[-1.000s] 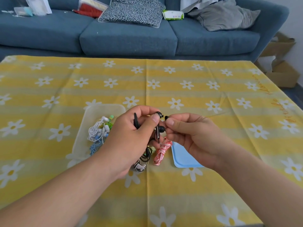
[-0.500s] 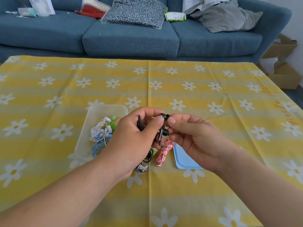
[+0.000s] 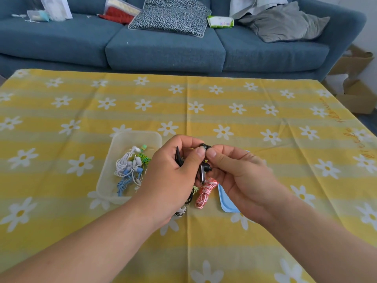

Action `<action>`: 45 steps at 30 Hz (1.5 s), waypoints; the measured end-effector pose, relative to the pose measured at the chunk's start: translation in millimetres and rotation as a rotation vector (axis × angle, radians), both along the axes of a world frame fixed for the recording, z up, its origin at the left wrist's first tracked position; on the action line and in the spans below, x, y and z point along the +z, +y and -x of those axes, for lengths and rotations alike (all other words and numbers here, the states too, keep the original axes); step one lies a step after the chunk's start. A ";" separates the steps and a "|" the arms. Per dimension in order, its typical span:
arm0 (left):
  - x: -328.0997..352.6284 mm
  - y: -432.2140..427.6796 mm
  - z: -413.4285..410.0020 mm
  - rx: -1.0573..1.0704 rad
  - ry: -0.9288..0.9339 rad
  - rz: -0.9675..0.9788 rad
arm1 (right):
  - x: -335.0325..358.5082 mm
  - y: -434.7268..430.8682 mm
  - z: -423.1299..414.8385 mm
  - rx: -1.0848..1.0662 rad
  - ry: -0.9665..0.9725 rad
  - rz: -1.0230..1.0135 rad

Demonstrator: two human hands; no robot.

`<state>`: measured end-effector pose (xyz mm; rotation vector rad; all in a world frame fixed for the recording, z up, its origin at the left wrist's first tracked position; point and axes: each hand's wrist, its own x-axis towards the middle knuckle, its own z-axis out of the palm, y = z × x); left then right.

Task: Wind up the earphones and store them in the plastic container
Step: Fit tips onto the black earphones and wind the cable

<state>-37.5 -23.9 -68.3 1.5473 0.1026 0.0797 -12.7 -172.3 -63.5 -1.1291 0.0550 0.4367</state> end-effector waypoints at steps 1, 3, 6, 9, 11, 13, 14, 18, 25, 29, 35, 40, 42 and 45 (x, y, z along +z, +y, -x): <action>-0.2 0.4 0.2 0.000 0.005 0.002 | -0.4 1.5 0.8 -0.004 0.000 -0.003; -0.3 1.3 0.6 0.000 0.012 0.015 | -1.1 2.5 1.0 -0.020 0.007 0.000; 0.1 1.4 0.0 0.007 0.023 0.034 | -0.6 2.1 0.0 -0.049 0.016 0.031; -0.2 0.9 -0.5 0.024 0.030 0.026 | -0.6 1.3 0.8 -0.098 0.003 0.108; -1.1 1.7 -1.4 0.030 0.030 0.001 | -1.5 0.4 1.9 -0.147 -0.027 0.190; -1.9 2.4 -2.2 0.034 0.025 -0.017 | -2.2 0.1 3.1 -0.172 -0.036 0.212; -2.4 2.8 -2.7 0.038 0.022 -0.026 | -2.1 0.0 3.7 -0.174 -0.023 0.197; -2.2 3.2 -3.5 0.037 0.031 -0.034 | 1.0 0.4 4.8 -0.160 0.052 0.078; -3.0 4.0 -3.2 0.040 0.057 -0.016 | 1.5 -0.7 6.9 -0.157 0.046 0.106; -2.6 3.6 -4.1 0.054 0.052 -0.010 | 0.7 2.9 11.9 -0.090 0.017 0.148; -1.6 4.5 -5.2 0.027 0.110 0.079 | 1.5 -1.0 11.8 -0.067 0.001 0.192; -3.6 2.9 -5.0 0.019 0.140 0.078 | -1.6 -2.2 12.2 -0.063 -0.042 0.262; -4.1 4.3 -6.1 0.001 0.138 0.056 | -2.3 -1.9 12.6 -0.034 -0.041 0.275; -2.7 6.7 -8.5 -0.048 0.132 -0.004 | 1.2 -3.3 12.7 0.001 0.009 0.177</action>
